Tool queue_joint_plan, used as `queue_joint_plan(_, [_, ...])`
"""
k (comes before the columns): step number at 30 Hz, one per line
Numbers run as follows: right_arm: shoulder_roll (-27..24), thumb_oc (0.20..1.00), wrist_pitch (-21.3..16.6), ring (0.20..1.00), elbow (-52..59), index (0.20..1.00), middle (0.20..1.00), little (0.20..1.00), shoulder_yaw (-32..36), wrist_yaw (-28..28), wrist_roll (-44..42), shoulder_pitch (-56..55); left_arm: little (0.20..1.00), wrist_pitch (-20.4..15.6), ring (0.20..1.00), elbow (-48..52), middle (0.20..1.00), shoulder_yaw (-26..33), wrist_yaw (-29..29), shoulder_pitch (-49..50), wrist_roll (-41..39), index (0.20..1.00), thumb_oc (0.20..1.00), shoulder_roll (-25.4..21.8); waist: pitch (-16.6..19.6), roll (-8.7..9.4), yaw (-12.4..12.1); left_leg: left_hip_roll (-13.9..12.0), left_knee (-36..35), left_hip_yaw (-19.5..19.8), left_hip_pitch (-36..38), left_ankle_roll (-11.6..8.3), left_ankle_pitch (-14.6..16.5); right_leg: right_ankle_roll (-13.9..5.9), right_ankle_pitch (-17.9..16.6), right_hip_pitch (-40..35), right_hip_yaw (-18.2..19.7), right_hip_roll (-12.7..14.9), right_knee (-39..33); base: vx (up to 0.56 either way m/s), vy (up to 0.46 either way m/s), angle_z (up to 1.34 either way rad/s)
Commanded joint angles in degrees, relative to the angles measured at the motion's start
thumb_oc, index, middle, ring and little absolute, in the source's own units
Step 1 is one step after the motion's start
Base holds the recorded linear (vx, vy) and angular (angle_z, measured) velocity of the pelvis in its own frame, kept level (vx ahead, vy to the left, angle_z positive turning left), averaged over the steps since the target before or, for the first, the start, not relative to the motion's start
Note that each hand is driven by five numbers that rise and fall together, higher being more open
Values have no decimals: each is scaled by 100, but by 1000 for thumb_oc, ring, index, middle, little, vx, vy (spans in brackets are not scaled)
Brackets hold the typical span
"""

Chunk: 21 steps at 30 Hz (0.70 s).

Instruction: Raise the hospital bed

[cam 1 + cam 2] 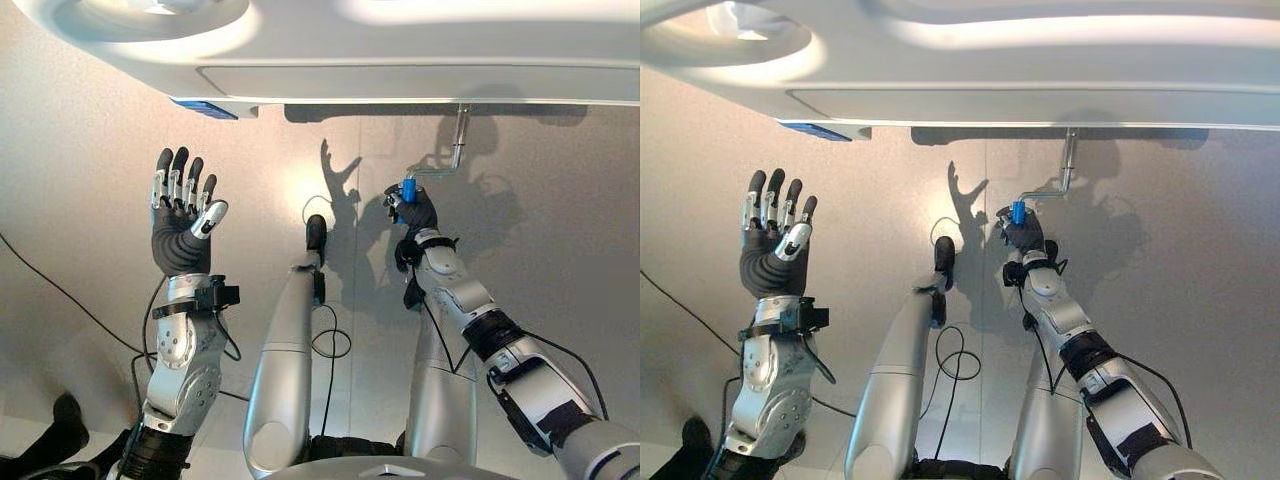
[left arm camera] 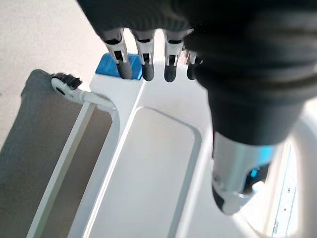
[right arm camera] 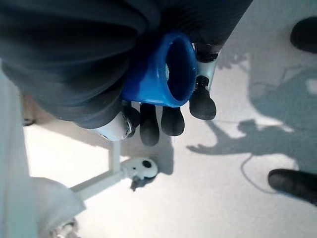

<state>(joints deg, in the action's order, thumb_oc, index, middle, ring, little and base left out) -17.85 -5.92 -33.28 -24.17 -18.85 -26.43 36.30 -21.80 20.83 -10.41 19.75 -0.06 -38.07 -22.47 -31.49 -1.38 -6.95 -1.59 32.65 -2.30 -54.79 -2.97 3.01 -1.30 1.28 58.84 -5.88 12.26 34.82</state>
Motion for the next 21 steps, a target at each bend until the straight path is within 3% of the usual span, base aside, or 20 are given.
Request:
queue_joint_plan(1, [103,200,-343,200,162,200,200,200,29,9,429,846,1000,-387,1000,547,1000,0,-87,45,-7,1000,1000,22,170,-427,-74,145,-631,37,-486,-101,-713,-609,-541,98,174,179,-207,0,0,0])
queue_joint_plan(2, [87,200,-340,200,10,200,200,200,77,-23,427,884,1000,-393,1000,543,1000,-9,-98,40,-12,1000,1000,14,170,-435,-73,143,-624,41,-494,-103,-711,-608,-535,112,182,176,-190,-57,31,1])
queue_joint_plan(3, [33,200,-322,200,-320,200,200,200,189,-76,413,1051,1000,-438,1000,529,1000,-8,-101,-21,-33,1000,1000,12,170,-458,-78,138,-681,15,-667,-70,-919,-561,-737,250,150,174,-288,8,33,1])
queue_joint_plan(4, [20,200,-315,200,-534,200,200,200,258,-113,392,1058,1000,-425,1000,517,1000,-55,-117,33,-47,1000,1000,6,170,-469,-75,145,-615,30,-541,-106,-719,-606,-555,149,195,178,-196,-53,33,2])
queue_joint_plan(5, [9,200,-325,200,-540,200,200,200,265,-111,392,1121,1000,-428,1000,526,1000,-33,-117,-18,-46,1000,1000,7,170,-476,-80,138,-668,13,-682,-67,-911,-559,-733,269,155,177,-276,16,31,3])
queue_joint_plan(6, [-37,200,-315,200,-862,200,200,200,345,-143,349,1237,1000,-436,1000,515,1000,-86,-145,-8,-76,1000,1000,13,170,-506,-78,141,-663,12,-696,-62,-905,-560,-731,286,169,174,-265,0,0,0])
queue_joint_plan(7, [-27,200,-317,200,-880,200,200,200,340,-138,344,1191,1000,-435,1000,503,1000,-110,-146,35,-78,1000,1000,10,170,-499,-77,147,-607,30,-562,-101,-711,-607,-553,172,208,174,-183,22,38,4])
queue_joint_plan(8, [-83,200,-330,200,-1161,200,200,200,465,-195,284,1311,1000,-444,1000,519,1000,-113,-164,2,-93,1000,1000,3,170,-534,-79,144,-653,11,-698,-59,-892,-561,-718,301,188,163,-250,70,9,2])
queue_joint_plan(9, [-73,200,-331,200,-1177,200,200,200,460,-190,280,1264,1000,-443,1000,509,1000,-136,-165,45,-95,1000,1000,1,170,-526,-79,150,-597,29,-563,-98,-700,-608,-541,187,229,163,-168,-36,29,2])
queue_joint_plan(10, [-119,200,-345,200,-1348,200,200,200,507,-191,234,1344,1000,-450,1000,516,1000,-134,-181,1,-109,1000,1000,-1,170,-542,-77,143,-647,10,-706,-58,-884,-565,-716,315,195,163,-242,0,0,0])
queue_joint_plan(12, [-192,200,-329,200,-1755,200,200,200,577,-214,197,1449,1000,-461,1000,511,1000,-175,-211,-8,-137,1000,1000,-23,170,-572,-85,146,-631,3,-718,-55,-869,-565,-702,336,206,164,-223,22,11,-3])
queue_joint_plan(13, [-246,200,-332,200,-2081,200,200,200,630,-191,151,1460,1000,-465,1000,498,1000,-224,-241,8,-152,1000,1000,-43,170,-582,-82,158,-563,18,-589,-90,-669,-612,-515,242,254,167,-116,0,0,0])
queue_joint_plan(14, [-256,200,-336,200,-2071,200,200,200,635,-193,153,1510,1000,-468,1000,507,1000,-201,-240,-36,-151,1000,1000,-41,170,-589,-84,151,-614,-1,-725,-52,-857,-566,-688,358,214,167,-194,79,2,2])
queue_joint_plan(16, [-351,200,-326,200,-2417,200,200,200,735,-187,55,1485,1000,-466,1000,487,1000,-264,-263,-16,-140,1000,1000,-46,170,-591,-77,161,-535,12,-614,-95,-659,-617,-499,253,257,170,-101,17,10,4])
queue_joint_plan(17, [-412,200,-332,200,-2479,200,200,200,780,-199,32,1558,1000,-475,1000,493,1000,-248,-262,-58,-131,1000,1000,-44,170,-607,-76,153,-586,-5,-761,-52,-850,-571,-677,389,219,168,-170,-41,20,5])
queue_joint_plan(21, [-557,200,-305,200,-2889,200,200,200,870,-182,-2,1604,1000,-482,1000,472,1000,-305,-293,-89,-118,1000,1000,-64,170,-647,-78,153,-585,-11,-771,-48,-836,-575,-658,421,238,178,-130,-9,5,1])
